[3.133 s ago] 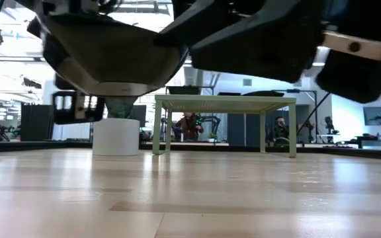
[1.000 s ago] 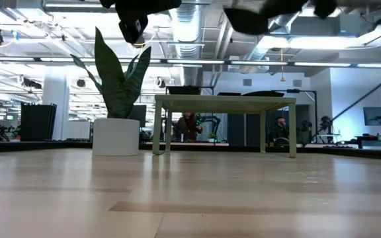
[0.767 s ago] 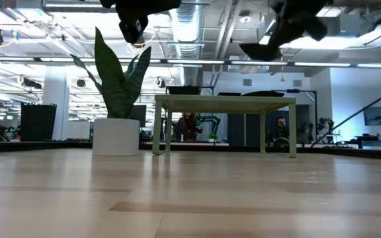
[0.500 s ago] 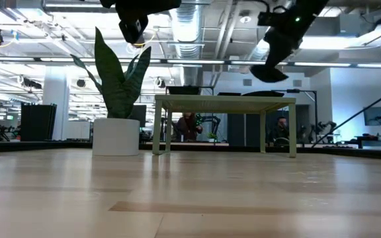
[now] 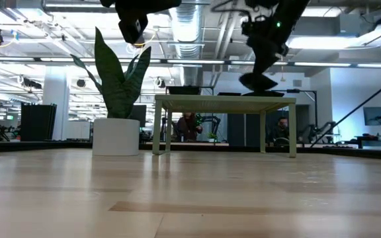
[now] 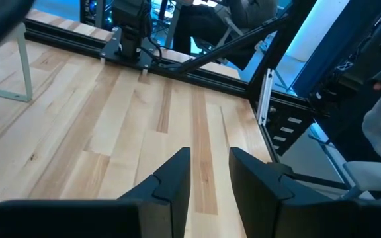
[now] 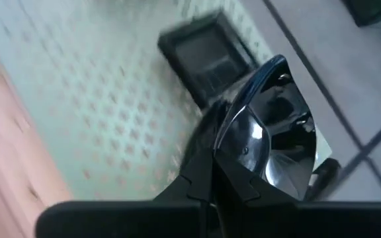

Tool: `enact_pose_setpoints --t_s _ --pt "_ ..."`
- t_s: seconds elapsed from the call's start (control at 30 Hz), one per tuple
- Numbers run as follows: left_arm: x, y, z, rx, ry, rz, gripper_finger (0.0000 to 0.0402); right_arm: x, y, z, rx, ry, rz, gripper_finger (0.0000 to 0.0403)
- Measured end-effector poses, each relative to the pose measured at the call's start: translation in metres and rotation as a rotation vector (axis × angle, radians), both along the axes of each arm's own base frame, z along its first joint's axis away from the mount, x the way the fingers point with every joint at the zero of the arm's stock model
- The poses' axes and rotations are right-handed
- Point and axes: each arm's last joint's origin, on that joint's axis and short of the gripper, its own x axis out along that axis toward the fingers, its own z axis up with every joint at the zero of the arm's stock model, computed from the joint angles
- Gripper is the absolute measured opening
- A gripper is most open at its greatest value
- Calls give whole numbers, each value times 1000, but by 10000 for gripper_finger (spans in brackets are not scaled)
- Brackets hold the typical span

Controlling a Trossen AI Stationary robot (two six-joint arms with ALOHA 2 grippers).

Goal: Pick & Place Mini shaped plates
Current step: Stack the leaf-shaped plate on top of the other leaf-shaped plate on the shelf

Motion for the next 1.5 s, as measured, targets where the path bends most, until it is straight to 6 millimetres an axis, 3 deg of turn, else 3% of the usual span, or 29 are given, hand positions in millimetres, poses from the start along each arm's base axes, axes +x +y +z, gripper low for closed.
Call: enact_pose_setpoints --t_s 0.3,0.6,1.0,1.23,1.4,1.5 --pt "0 0 0 0 1 -1 106 9 3 -20 -57 232 139 2" --pt "0 0 0 -1 -1 -2 106 1 6 -16 -53 264 141 18" --pt "0 -1 0 -11 0 1 106 2 10 -16 -94 284 133 79" --pt "0 -7 -3 -95 17 6 106 10 39 17 -101 204 196 82" --pt "6 -21 -17 -78 61 51 106 10 80 54 -124 148 343 82" --pt "16 -27 -15 -93 60 53 106 5 105 66 -130 108 431 82"
